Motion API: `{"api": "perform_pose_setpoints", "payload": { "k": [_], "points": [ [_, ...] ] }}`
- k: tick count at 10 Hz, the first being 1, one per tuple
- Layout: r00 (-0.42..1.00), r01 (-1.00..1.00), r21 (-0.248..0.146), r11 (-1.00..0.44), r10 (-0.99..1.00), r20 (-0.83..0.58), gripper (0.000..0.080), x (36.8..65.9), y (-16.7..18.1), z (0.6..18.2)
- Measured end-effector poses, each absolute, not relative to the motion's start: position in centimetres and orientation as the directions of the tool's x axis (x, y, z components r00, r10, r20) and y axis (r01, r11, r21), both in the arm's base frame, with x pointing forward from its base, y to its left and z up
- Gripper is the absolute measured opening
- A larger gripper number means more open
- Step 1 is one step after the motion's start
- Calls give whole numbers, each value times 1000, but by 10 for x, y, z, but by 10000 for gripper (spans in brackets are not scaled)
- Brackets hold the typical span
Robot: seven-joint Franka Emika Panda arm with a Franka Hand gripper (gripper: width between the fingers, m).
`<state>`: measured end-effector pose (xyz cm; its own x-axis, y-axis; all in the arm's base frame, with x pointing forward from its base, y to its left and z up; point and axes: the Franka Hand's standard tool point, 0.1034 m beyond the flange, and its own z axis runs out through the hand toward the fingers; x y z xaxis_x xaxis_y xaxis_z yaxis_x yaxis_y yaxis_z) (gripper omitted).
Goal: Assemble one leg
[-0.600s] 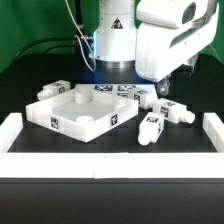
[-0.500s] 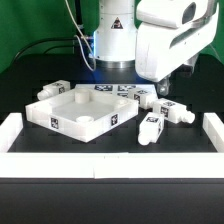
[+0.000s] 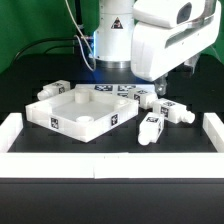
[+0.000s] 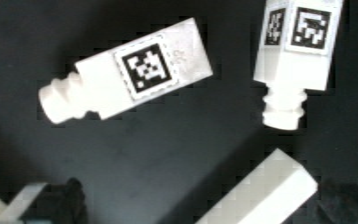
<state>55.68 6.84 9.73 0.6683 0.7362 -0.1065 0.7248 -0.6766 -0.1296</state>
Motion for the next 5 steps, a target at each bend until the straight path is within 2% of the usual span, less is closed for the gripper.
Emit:
{"api": "perform_pose_setpoints", "payload": {
  "k": [3, 5],
  "points": [
    [667, 726, -129, -675, 737, -106, 649, 557, 69, 97],
    [793, 594, -86, -800, 600, -99, 649, 556, 64, 98]
  ]
}}
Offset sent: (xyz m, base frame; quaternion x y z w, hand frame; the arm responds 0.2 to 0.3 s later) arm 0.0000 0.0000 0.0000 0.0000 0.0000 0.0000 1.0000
